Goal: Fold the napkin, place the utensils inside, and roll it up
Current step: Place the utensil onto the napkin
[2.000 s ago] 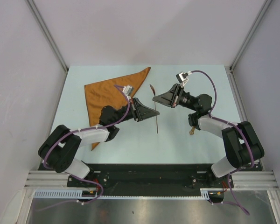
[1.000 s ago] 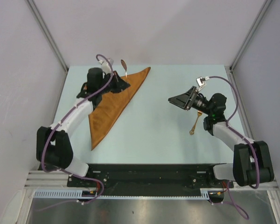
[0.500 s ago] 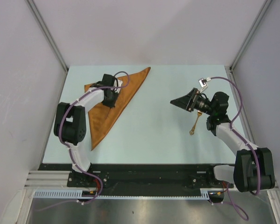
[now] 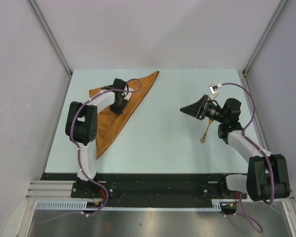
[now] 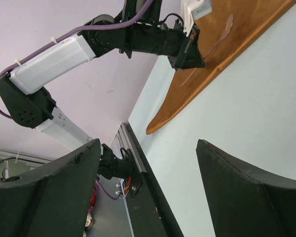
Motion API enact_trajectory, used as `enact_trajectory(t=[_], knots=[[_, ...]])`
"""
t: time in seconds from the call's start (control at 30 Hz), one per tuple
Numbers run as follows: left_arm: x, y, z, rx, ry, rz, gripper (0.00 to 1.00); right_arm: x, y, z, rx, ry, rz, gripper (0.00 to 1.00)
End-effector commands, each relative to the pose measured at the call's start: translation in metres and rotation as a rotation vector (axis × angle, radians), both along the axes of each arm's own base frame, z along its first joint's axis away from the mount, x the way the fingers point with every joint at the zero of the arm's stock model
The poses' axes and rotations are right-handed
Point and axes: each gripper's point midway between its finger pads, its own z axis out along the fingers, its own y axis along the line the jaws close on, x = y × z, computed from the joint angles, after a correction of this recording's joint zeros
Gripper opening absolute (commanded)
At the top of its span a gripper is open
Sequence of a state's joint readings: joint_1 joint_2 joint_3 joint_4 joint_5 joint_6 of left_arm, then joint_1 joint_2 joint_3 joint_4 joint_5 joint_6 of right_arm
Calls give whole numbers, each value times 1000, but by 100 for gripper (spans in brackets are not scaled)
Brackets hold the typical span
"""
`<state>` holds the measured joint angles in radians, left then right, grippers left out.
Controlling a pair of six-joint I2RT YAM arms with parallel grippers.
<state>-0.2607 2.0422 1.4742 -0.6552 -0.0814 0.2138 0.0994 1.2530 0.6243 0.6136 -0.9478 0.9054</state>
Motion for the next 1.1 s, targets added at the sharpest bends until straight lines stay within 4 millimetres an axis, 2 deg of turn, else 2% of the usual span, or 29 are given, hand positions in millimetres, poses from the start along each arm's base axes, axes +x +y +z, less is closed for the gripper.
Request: enact_trajectory(t=[0.0, 0.3, 0.57, 0.83, 1.07], knots=[[17, -5, 8, 7, -24, -30, 0, -2, -3, 7, -15, -51, 4, 84], [27, -9, -4, 25, 10, -40, 0, -5, -5, 5, -43, -50, -12, 84], [46, -11, 3, 35, -18, -32, 0, -7, -6, 3, -62, -48, -21, 84], [52, -7, 2, 64, -18, -18, 0, -6, -9, 0, -82, -34, -37, 83], [54, -7, 14, 58, -40, -16, 0, -5, -12, -7, -115, -15, -60, 84]])
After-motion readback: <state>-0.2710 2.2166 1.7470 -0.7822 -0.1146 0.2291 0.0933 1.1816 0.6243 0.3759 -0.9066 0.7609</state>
